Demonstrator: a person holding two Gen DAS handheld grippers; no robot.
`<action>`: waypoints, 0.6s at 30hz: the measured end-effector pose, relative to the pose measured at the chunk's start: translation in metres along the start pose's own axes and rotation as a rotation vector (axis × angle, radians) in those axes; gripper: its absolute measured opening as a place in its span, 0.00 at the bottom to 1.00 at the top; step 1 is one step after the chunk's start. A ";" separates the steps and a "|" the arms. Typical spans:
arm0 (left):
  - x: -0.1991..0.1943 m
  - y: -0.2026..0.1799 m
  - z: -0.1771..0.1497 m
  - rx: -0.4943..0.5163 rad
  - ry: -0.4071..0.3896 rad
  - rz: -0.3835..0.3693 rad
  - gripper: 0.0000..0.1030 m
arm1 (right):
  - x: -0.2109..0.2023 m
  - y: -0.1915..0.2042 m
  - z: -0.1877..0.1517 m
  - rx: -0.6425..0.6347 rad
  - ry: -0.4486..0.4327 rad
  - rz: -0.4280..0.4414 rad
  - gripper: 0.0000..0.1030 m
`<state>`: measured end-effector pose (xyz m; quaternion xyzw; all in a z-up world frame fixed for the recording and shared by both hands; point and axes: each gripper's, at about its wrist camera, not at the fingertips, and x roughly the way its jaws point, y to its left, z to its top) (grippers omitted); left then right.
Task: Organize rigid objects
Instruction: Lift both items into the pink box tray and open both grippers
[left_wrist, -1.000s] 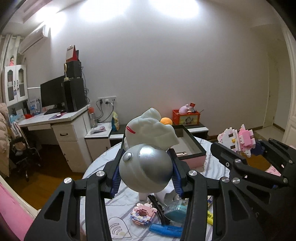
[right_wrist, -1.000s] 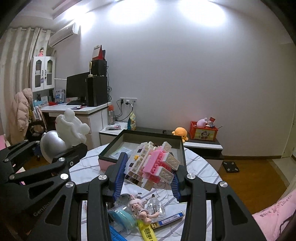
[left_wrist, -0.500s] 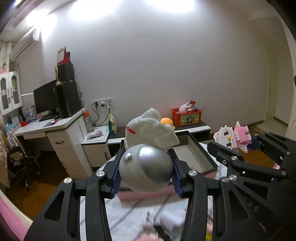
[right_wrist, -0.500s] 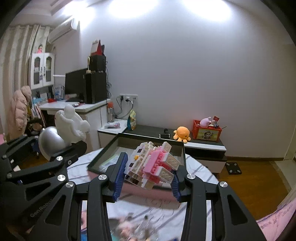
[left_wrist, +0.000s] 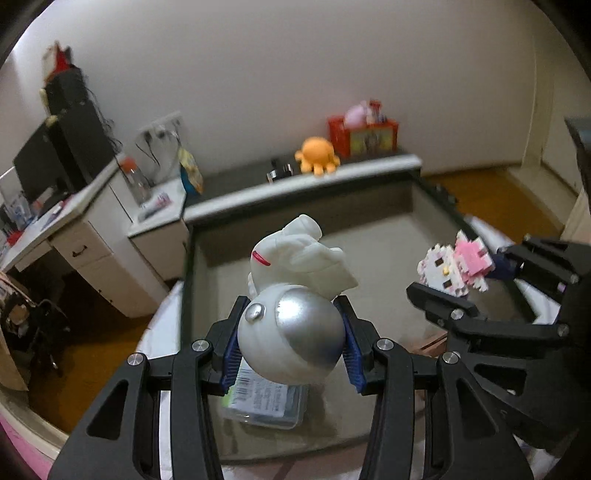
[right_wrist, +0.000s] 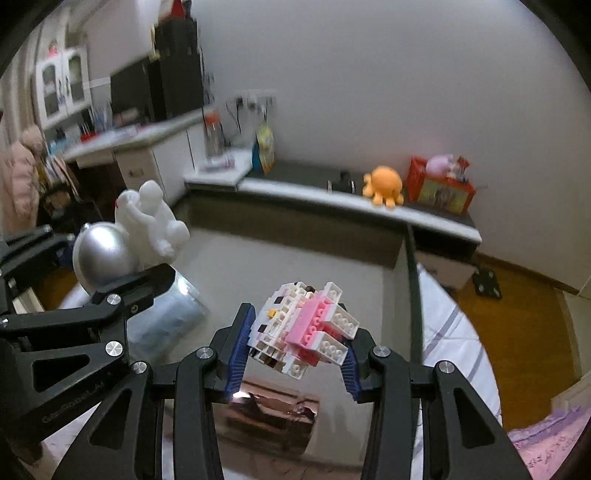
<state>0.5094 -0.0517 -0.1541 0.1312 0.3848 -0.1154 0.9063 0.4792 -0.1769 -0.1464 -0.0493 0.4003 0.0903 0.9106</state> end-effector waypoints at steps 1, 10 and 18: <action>0.007 -0.003 -0.001 0.012 0.021 0.002 0.45 | 0.007 -0.002 -0.001 0.000 0.024 -0.005 0.42; 0.012 -0.013 -0.005 0.026 0.032 0.030 0.63 | 0.025 -0.023 -0.009 0.067 0.087 0.025 0.47; -0.073 0.013 -0.025 -0.083 -0.151 0.094 0.91 | -0.050 -0.023 -0.013 0.099 -0.088 -0.026 0.82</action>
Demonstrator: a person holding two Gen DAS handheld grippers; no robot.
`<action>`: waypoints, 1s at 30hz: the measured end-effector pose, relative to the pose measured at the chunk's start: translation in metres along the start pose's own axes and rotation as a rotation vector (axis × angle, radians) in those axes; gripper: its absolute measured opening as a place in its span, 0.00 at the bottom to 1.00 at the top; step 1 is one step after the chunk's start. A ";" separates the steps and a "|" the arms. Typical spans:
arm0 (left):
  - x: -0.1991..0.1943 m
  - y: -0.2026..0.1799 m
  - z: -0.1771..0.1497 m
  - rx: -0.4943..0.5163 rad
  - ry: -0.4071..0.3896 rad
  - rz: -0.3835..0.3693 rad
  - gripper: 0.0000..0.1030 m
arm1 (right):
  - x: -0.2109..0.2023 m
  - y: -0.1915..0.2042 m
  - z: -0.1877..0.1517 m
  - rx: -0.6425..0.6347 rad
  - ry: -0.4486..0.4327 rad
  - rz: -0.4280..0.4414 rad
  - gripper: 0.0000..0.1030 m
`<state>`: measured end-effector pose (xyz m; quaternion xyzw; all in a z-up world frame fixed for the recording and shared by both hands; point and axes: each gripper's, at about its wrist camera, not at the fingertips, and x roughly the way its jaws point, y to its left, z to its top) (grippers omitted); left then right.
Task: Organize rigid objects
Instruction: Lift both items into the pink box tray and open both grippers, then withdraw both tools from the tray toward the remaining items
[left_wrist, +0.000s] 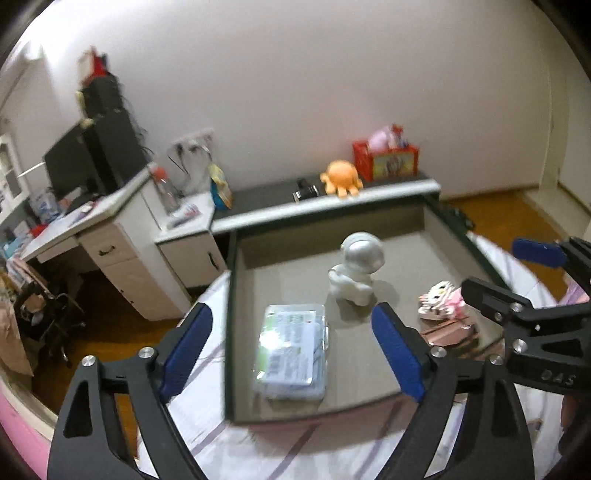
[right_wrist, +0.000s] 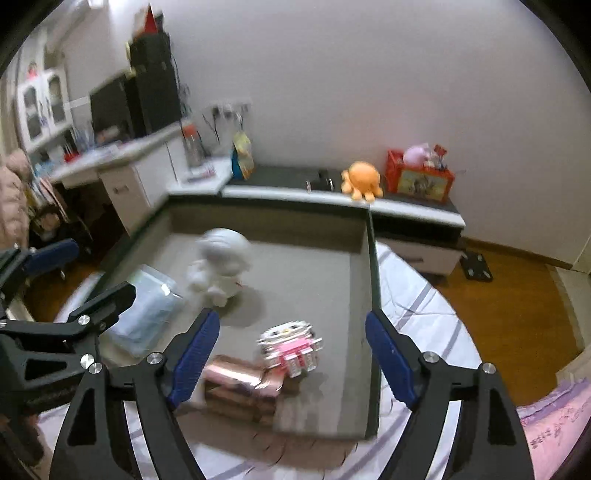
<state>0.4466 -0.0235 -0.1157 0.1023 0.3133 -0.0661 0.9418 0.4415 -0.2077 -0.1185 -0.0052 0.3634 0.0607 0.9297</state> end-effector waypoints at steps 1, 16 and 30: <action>-0.016 0.003 -0.002 -0.014 -0.037 0.005 0.93 | -0.012 0.003 -0.001 -0.008 -0.023 -0.003 0.84; -0.220 0.004 -0.095 -0.110 -0.369 0.120 0.99 | -0.204 0.060 -0.084 -0.106 -0.413 -0.057 1.00; -0.280 0.000 -0.141 -0.154 -0.460 0.118 1.00 | -0.269 0.072 -0.135 -0.060 -0.519 -0.022 1.00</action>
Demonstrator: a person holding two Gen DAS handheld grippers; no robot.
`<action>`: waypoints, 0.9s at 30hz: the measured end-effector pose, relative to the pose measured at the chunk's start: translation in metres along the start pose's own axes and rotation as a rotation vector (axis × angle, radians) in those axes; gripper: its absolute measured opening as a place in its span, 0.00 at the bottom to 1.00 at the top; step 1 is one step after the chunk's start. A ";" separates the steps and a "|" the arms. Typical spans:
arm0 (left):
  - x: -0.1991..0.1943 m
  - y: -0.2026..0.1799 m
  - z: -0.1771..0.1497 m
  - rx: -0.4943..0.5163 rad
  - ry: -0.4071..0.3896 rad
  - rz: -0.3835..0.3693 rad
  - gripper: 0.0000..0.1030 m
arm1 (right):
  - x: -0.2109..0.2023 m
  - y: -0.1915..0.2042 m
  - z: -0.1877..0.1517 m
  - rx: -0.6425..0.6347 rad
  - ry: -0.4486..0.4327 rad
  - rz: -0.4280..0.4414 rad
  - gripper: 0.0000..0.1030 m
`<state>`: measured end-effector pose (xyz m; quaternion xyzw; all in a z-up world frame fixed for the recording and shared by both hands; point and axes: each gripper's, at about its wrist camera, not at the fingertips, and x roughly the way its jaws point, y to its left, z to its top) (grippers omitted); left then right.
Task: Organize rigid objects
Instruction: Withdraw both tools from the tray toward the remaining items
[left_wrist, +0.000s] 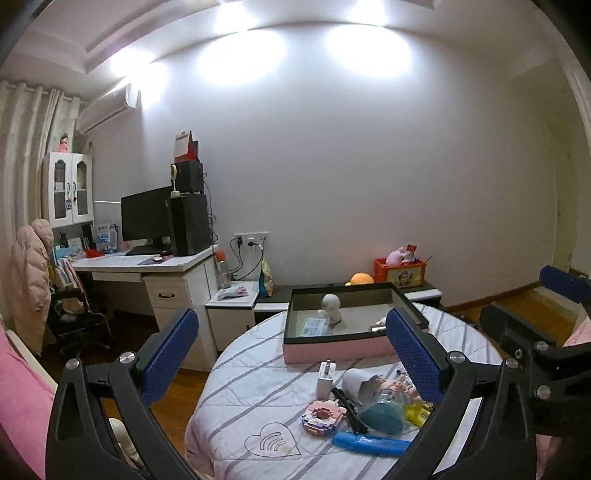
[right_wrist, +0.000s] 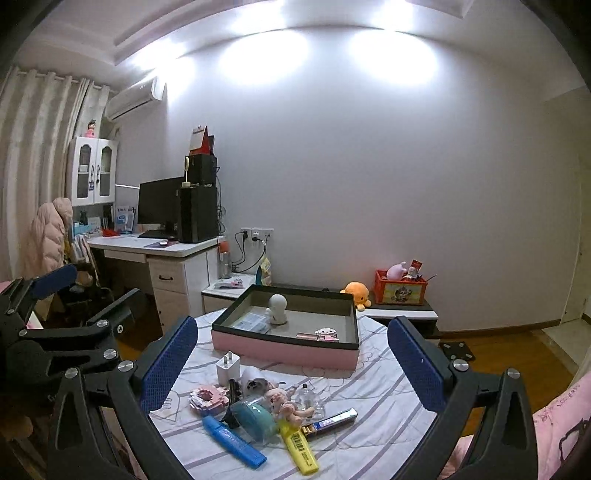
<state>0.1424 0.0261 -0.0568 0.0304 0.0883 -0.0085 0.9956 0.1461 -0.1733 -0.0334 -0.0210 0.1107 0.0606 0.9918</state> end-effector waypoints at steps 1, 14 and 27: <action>-0.001 0.000 -0.001 0.001 0.000 0.001 1.00 | -0.004 0.001 -0.003 -0.005 -0.001 -0.003 1.00; 0.002 -0.010 -0.006 0.013 -0.001 -0.030 1.00 | -0.014 0.001 -0.012 -0.035 -0.005 -0.066 1.00; 0.037 -0.010 -0.051 0.016 0.174 -0.062 1.00 | 0.013 -0.002 -0.048 -0.007 0.121 -0.027 1.00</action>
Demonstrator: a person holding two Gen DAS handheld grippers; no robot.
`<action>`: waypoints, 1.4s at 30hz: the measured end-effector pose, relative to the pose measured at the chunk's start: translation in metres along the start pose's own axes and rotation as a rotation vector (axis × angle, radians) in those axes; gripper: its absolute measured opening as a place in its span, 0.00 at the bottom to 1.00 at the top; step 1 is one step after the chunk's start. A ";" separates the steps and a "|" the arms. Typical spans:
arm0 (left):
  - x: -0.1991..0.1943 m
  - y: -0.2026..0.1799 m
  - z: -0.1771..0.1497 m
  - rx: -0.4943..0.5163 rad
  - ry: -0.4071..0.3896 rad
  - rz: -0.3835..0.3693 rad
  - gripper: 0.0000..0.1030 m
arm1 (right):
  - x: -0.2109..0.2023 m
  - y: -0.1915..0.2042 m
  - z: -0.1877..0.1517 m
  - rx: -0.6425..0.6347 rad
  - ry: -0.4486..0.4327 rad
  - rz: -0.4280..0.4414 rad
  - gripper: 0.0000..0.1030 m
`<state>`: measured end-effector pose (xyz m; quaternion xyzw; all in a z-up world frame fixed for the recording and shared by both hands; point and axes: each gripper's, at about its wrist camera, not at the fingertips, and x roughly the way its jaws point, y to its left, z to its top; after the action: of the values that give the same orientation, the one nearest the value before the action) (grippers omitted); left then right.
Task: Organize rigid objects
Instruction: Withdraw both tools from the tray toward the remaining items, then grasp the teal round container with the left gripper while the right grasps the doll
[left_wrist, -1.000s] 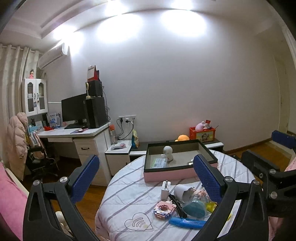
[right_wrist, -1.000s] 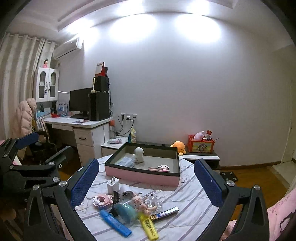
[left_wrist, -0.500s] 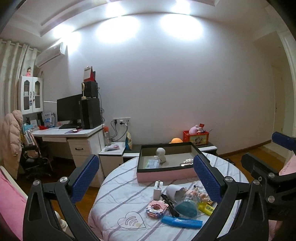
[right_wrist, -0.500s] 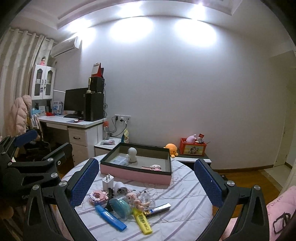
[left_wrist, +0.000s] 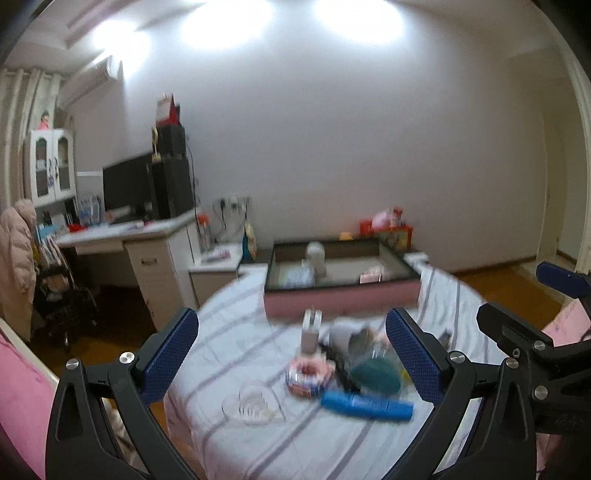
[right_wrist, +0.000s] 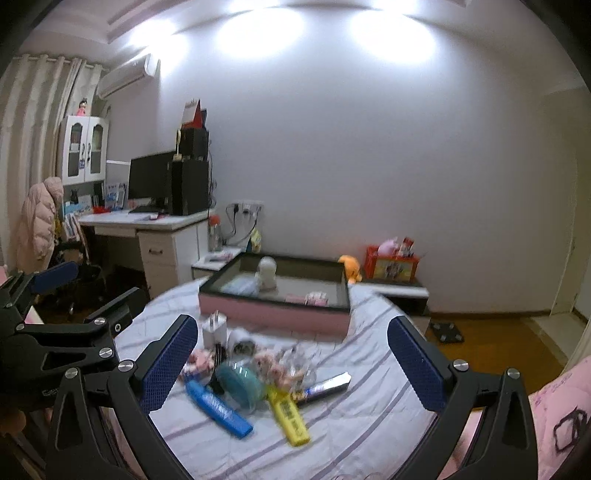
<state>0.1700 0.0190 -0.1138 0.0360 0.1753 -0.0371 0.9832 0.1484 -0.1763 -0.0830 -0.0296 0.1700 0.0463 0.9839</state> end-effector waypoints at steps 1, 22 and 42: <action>0.006 -0.001 -0.006 0.008 0.025 0.000 1.00 | 0.004 0.000 -0.005 0.003 0.021 0.005 1.00; 0.085 -0.015 -0.050 -0.005 0.283 -0.111 1.00 | 0.091 -0.025 -0.066 0.097 0.319 -0.013 1.00; 0.139 -0.089 -0.055 0.139 0.394 -0.110 0.96 | 0.116 -0.092 -0.091 0.205 0.407 -0.049 1.00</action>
<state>0.2734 -0.0735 -0.2183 0.1005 0.3627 -0.0950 0.9216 0.2361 -0.2649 -0.2036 0.0578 0.3678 -0.0019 0.9281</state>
